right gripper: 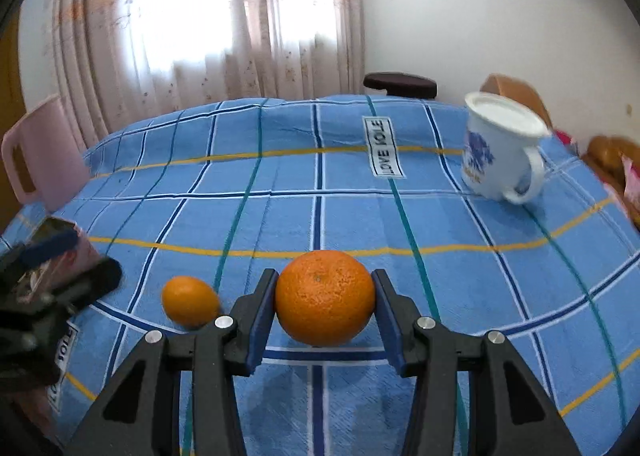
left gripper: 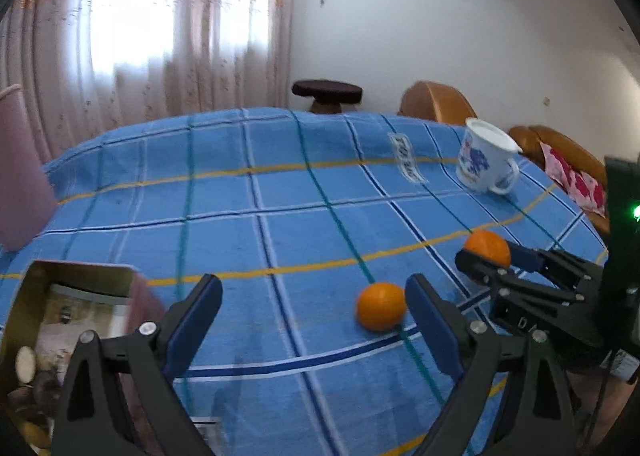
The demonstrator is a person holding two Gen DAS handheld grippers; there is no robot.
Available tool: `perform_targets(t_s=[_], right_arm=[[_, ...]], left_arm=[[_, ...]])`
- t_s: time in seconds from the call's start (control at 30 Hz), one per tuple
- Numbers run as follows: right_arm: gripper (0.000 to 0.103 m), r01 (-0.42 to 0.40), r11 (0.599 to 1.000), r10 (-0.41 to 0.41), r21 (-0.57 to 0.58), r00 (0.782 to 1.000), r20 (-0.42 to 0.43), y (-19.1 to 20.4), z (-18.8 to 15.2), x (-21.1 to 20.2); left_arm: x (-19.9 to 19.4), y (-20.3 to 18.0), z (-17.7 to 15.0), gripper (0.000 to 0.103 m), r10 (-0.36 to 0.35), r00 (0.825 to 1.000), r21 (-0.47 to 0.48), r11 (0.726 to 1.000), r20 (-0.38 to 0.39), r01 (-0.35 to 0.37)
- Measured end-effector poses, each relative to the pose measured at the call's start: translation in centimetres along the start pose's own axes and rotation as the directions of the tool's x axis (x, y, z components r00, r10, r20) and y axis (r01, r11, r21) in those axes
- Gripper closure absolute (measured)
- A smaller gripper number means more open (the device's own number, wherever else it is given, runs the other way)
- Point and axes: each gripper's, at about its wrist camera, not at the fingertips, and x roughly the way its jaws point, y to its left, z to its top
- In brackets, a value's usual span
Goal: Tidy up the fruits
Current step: 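Grasp an orange with the left tool while the right tool grasps another orange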
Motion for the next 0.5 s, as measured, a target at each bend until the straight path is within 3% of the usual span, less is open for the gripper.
perform_targets(t_s=[0.13,0.5], right_arm=[[0.054,0.010,1.000,-0.010,0.003,1.000,0.007,-0.6,-0.1,-0.2],[0.054,-0.003,1.000,0.003,0.017,1.000,0.003,-0.8,-0.2,0.0]], left_arm=[[1.8,-1.3,0.1,0.015,-0.037,0.998,0.017,0.999,-0.050,0.038],[5.2,-2.7,-0.4,0.050,-0.107,0.976,0.023,0.993,-0.190,0.113]])
